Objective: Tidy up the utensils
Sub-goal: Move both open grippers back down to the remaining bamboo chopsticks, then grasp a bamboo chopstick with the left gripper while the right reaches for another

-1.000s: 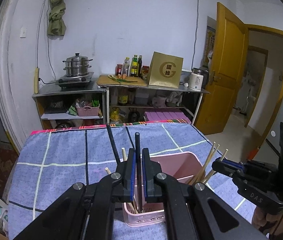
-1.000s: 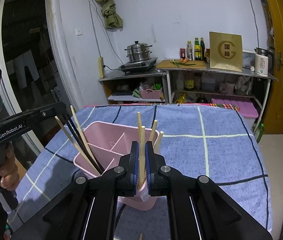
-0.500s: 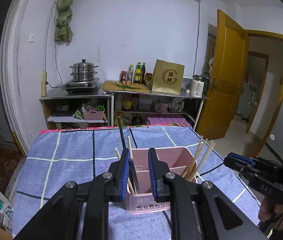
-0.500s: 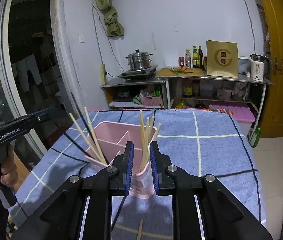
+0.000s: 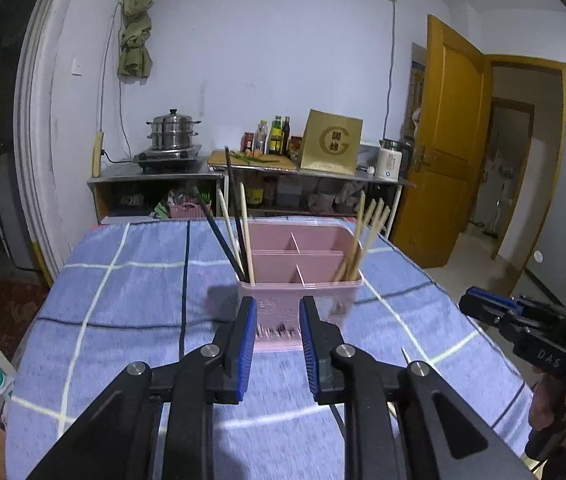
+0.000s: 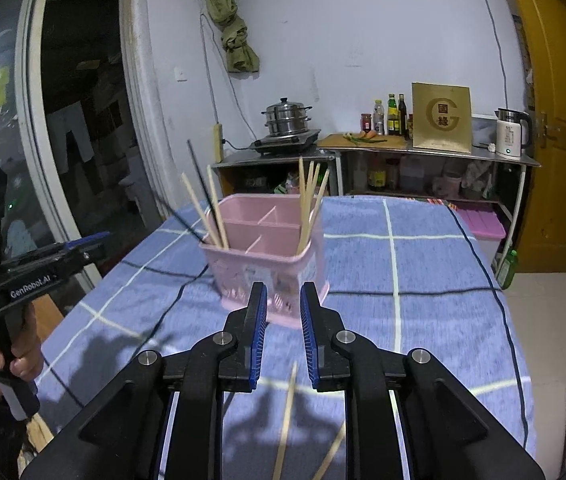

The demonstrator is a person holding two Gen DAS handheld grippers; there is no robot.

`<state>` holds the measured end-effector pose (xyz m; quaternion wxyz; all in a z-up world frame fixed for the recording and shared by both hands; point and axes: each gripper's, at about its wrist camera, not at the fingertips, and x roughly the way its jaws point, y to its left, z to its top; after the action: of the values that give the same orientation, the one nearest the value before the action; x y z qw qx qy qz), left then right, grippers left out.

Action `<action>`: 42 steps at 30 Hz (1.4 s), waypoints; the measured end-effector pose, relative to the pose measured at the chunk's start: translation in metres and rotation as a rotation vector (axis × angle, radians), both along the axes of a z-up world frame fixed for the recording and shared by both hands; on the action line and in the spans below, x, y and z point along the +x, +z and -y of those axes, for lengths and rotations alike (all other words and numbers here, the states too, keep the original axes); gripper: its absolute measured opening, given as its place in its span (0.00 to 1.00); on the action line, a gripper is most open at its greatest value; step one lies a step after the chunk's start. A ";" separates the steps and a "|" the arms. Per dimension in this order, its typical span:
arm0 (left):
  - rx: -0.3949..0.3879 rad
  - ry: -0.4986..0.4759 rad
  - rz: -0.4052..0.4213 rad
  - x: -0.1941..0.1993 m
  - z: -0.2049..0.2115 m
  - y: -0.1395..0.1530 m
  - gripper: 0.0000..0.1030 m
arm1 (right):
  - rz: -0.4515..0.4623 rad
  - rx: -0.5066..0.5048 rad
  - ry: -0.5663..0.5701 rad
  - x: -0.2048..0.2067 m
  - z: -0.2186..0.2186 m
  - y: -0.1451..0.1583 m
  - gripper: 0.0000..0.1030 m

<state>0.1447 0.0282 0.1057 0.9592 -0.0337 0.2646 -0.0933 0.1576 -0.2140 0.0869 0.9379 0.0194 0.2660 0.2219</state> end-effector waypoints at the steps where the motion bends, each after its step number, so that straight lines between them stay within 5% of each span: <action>1: 0.001 -0.001 -0.005 -0.005 0.002 -0.003 0.21 | 0.002 -0.005 0.003 -0.005 0.000 -0.002 0.17; 23: 0.000 -0.039 -0.086 -0.042 0.034 -0.042 0.21 | -0.043 -0.016 -0.030 -0.036 0.026 -0.034 0.18; 42: -0.072 -0.144 -0.367 0.028 0.087 -0.113 0.21 | -0.262 -0.078 -0.094 0.009 0.042 -0.103 0.18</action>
<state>0.1726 -0.0590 -0.0075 0.8840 -0.0656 0.4330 -0.1634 0.1668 -0.2561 -0.0156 0.9046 0.0240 0.3933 0.1627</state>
